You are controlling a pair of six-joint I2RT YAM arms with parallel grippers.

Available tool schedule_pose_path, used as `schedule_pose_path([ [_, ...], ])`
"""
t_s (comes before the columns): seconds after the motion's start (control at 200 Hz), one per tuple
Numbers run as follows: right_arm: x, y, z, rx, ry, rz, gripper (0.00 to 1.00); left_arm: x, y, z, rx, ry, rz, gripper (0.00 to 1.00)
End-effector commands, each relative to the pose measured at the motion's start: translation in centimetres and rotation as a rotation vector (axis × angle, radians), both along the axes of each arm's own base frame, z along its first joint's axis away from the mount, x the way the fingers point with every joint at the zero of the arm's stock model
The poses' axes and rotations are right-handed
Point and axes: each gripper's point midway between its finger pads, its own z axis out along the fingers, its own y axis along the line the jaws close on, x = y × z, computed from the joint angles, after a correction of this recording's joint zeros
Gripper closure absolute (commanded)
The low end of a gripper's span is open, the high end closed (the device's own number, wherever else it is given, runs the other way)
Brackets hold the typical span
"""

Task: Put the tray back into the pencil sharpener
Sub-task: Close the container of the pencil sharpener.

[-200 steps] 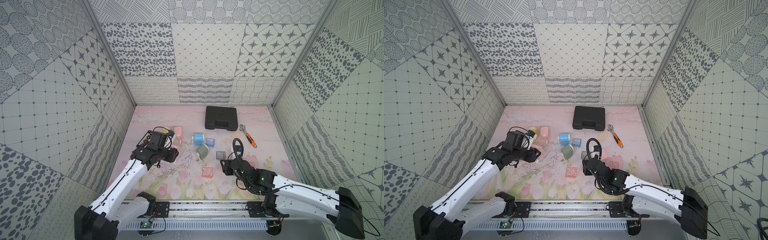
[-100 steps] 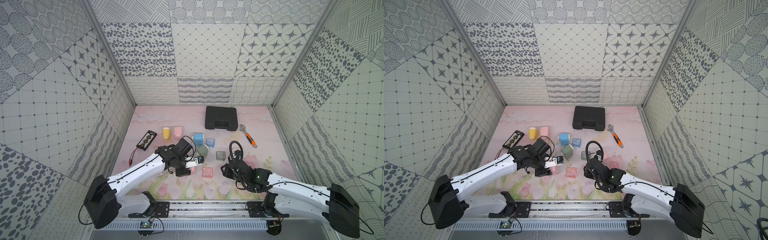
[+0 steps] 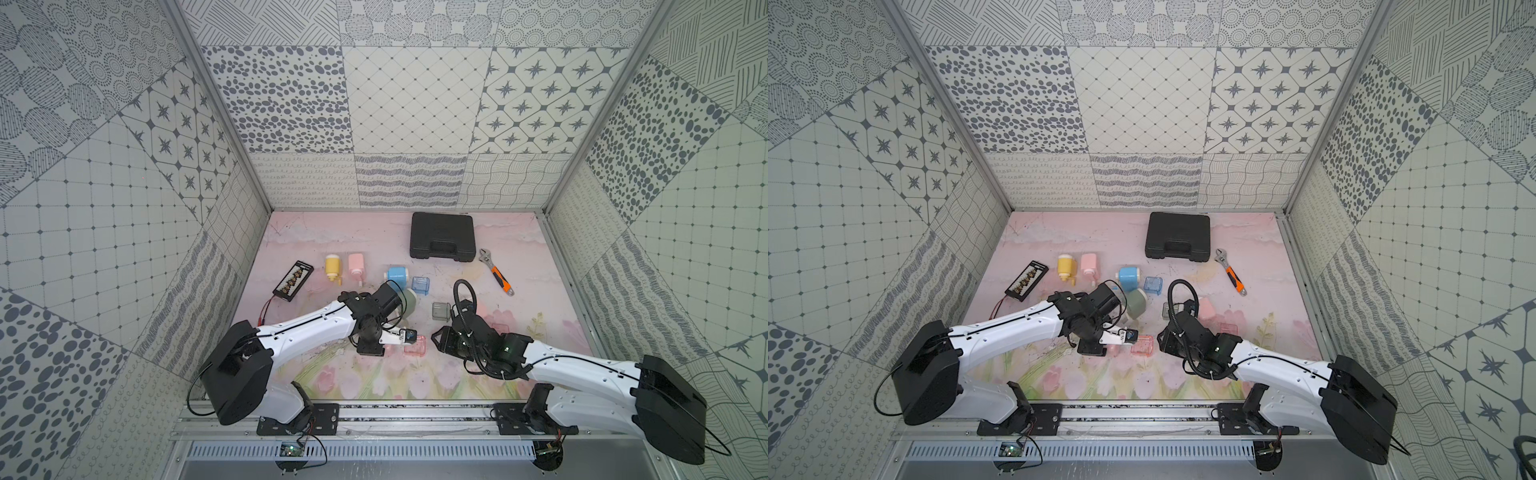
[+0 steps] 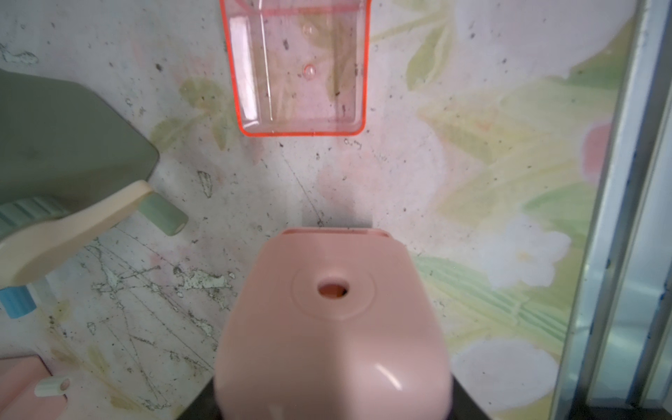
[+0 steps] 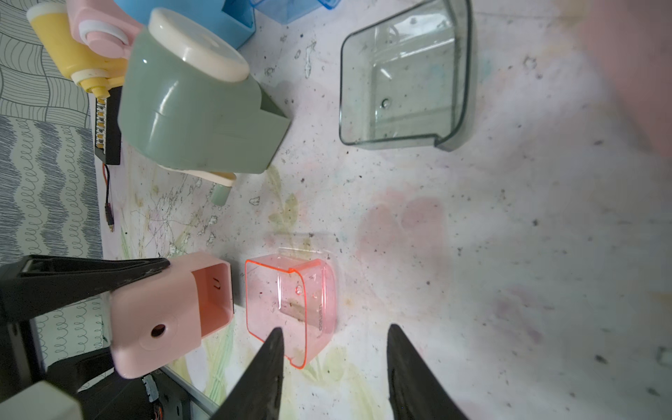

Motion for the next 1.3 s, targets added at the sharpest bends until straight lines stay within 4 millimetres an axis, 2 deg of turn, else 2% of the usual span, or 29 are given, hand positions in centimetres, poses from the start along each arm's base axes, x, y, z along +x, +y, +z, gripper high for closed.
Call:
schedule_pose_path([
  [0.0,0.5,1.2,0.8,0.059,-0.006,0.003,0.53,0.5,-0.6,-0.6,-0.012,-0.028,-0.053,0.42],
  [0.17,0.6,2.0,1.0,0.071,-0.001,0.043,0.55,-0.2,-0.1,-0.9,-0.02,-0.02,-0.068,0.36],
  [0.345,0.8,2.7,0.8,0.071,0.015,0.087,0.52,0.1,0.1,-0.5,-0.049,-0.02,-0.037,0.3],
  [0.535,0.8,3.1,0.2,0.065,0.026,0.11,0.57,0.9,0.6,0.5,-0.121,-0.011,0.004,0.35],
  [0.565,0.8,3.1,-0.1,0.058,0.032,0.115,0.58,0.8,0.5,0.7,-0.134,-0.005,-0.001,0.35],
  [0.575,1.2,3.6,0.7,0.073,0.018,0.119,0.58,0.8,0.4,0.7,-0.138,-0.002,-0.002,0.35],
  [0.595,1.3,3.8,0.9,0.076,0.016,0.125,0.59,0.7,0.3,0.8,-0.146,0.0,-0.005,0.35],
  [0.685,1.4,4.3,0.8,0.059,0.021,0.153,0.63,-0.2,-0.1,1.0,-0.188,0.035,-0.009,0.37],
  [0.886,1.1,4.6,-0.2,0.042,0.054,0.184,0.64,-0.6,0.0,0.8,-0.204,0.029,-0.01,0.41],
  [1.146,0.6,3.9,-0.5,0.037,0.062,0.174,0.61,-0.7,-0.4,-0.1,-0.193,0.061,-0.005,0.34],
  [1.296,0.2,4.4,-0.6,0.052,0.071,0.19,0.64,-0.7,-0.8,-0.2,-0.197,0.063,0.005,0.41],
])
